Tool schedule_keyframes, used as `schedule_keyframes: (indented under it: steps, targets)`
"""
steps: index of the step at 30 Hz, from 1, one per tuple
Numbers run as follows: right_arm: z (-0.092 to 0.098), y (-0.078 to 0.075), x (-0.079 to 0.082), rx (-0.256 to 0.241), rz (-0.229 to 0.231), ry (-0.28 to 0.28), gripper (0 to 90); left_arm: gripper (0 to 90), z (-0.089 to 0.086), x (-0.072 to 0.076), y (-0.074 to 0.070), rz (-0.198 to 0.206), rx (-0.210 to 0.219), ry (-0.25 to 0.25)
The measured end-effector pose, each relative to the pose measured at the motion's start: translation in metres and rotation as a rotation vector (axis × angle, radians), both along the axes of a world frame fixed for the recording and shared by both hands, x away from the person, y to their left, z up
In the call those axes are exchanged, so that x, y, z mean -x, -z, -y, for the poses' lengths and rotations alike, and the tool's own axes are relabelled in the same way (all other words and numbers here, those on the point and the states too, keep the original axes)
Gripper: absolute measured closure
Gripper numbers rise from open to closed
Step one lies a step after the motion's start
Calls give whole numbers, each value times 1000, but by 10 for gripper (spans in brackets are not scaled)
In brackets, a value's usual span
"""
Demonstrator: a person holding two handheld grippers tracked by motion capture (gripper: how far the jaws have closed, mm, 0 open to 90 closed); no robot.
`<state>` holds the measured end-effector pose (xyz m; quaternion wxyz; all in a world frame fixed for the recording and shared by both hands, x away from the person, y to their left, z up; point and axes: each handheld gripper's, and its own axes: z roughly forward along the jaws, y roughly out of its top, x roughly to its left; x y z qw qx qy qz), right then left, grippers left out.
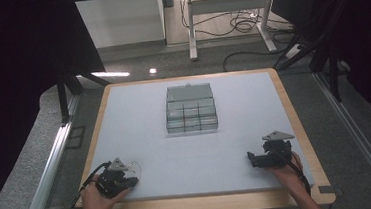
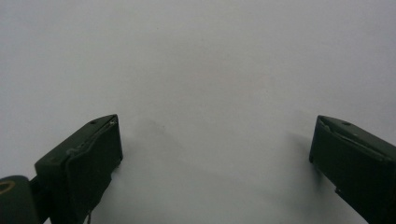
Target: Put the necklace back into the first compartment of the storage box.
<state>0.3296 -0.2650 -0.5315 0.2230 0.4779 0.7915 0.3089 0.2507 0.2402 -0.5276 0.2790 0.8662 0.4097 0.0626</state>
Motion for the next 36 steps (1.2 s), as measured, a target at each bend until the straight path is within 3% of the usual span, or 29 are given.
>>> schedule_keyframes:
  steps: [3, 17, 29, 36]
  targets:
    - [0, 0, 0, 0, 0, 0, 23, 895, -1, 0, 0, 5, -2, -4]
    - [0, 0, 0, -2, 1, 1, 22, 895, -13, 2, -13, 37, 88, -30]
    - [0, 1, 0, -2, 3, 5, 20, 895, -18, -7, -35, 68, 136, -28]
    - [0, 1, 0, -1, 3, 6, 19, 895, -25, -14, -61, 91, 177, -27]
